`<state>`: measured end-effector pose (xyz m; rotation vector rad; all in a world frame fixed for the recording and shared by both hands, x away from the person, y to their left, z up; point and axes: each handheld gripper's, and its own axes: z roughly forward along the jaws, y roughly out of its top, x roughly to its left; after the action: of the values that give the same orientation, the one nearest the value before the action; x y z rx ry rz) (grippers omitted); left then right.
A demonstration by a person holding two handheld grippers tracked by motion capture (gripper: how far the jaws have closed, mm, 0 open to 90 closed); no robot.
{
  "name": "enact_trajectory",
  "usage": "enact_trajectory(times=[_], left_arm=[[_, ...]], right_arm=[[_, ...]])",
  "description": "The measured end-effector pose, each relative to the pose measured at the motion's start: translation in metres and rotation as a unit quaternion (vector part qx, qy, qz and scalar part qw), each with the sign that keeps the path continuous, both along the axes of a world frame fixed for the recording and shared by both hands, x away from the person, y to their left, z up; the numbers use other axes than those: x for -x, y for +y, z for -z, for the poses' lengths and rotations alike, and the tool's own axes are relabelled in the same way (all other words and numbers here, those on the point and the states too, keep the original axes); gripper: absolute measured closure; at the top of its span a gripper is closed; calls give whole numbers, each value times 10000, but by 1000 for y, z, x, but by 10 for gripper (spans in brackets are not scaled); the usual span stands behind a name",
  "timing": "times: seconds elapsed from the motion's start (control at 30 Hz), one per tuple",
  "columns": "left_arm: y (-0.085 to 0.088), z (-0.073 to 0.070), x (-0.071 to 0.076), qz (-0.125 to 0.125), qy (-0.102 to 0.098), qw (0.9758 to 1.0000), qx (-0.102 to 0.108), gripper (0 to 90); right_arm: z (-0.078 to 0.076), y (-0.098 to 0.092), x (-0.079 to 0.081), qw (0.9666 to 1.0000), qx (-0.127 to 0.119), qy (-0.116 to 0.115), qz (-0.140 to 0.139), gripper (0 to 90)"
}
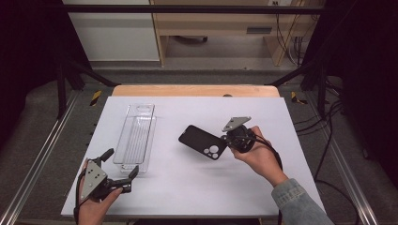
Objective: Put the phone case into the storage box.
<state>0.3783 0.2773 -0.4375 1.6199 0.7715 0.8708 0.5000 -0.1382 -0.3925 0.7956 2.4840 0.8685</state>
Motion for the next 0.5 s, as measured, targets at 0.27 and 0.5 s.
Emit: enact_trajectory(times=[0.27,0.5], left_arm=[[-27,-19,-7,305,13,9982,-507,4],[-53,-31,-16,611,66,9925,-1058,11]], right_arm=[[-16,-2,0,9997,172,-90,-152,898],[-25,-3,-5,9991,268,-154,-278,898]])
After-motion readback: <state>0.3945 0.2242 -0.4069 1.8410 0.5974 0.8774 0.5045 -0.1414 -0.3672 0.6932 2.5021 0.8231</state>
